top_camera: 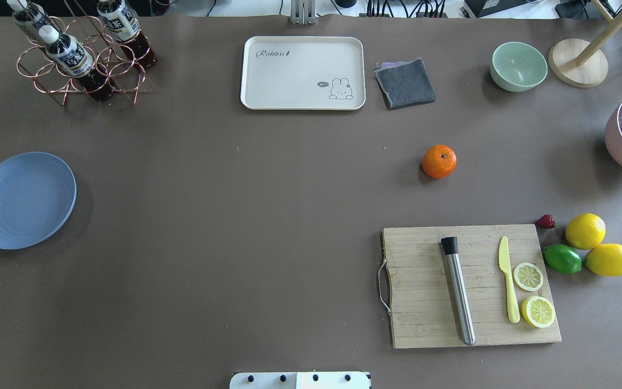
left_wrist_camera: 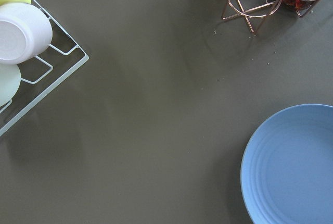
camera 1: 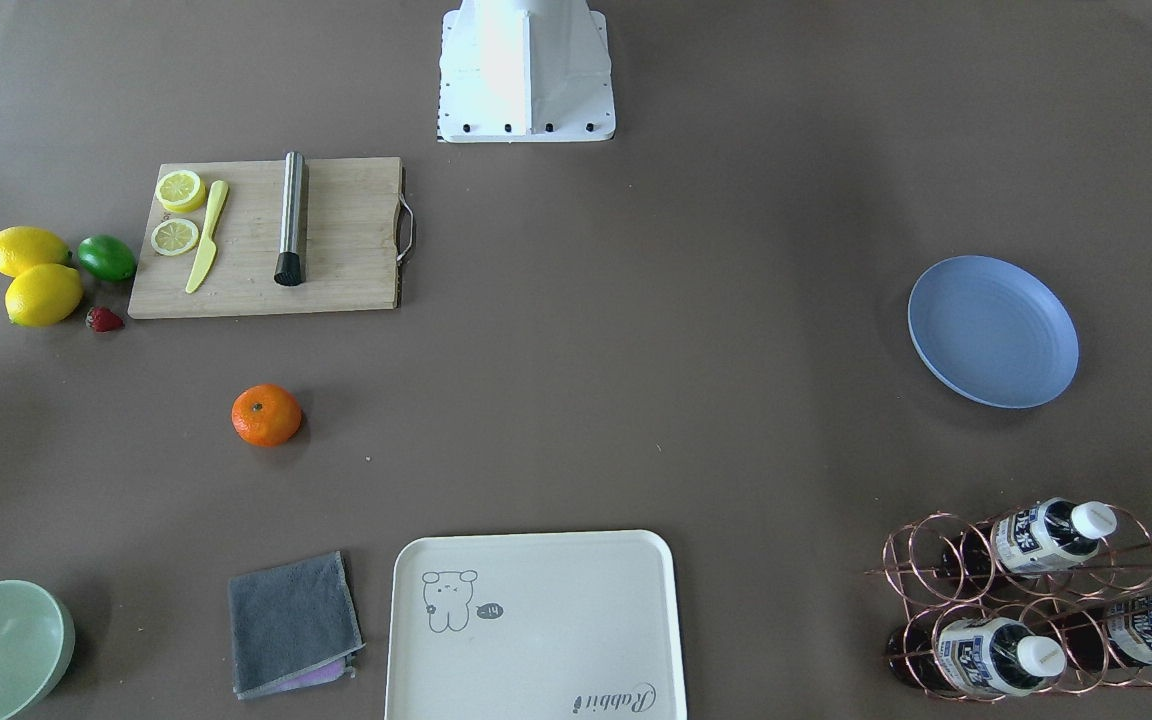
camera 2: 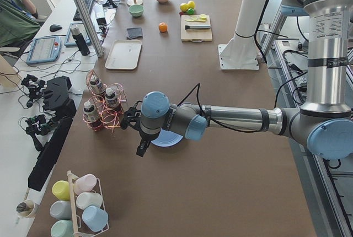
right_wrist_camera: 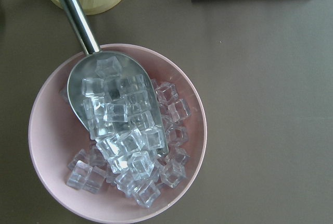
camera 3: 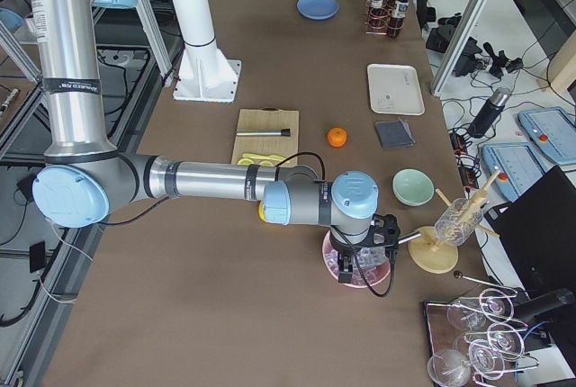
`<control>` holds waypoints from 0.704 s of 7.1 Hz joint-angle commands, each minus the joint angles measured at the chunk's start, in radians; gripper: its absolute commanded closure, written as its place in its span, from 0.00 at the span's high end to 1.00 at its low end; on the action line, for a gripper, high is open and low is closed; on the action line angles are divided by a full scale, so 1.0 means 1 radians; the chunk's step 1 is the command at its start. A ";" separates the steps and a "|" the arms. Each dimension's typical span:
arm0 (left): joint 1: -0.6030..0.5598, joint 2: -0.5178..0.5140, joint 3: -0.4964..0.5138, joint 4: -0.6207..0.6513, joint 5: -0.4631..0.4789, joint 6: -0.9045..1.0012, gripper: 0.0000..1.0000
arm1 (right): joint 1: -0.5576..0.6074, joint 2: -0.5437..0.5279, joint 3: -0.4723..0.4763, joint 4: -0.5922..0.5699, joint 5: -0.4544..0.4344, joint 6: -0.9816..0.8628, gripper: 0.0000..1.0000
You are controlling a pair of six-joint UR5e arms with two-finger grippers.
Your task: Pick orange to plate
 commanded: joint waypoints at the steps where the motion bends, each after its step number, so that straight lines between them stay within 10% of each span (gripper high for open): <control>1: -0.003 0.003 -0.001 -0.002 -0.024 -0.003 0.98 | 0.000 0.000 0.000 0.000 0.004 -0.001 1.00; 5: -0.001 0.000 0.002 -0.014 -0.024 -0.001 0.98 | 0.000 0.005 0.009 0.002 0.008 -0.001 1.00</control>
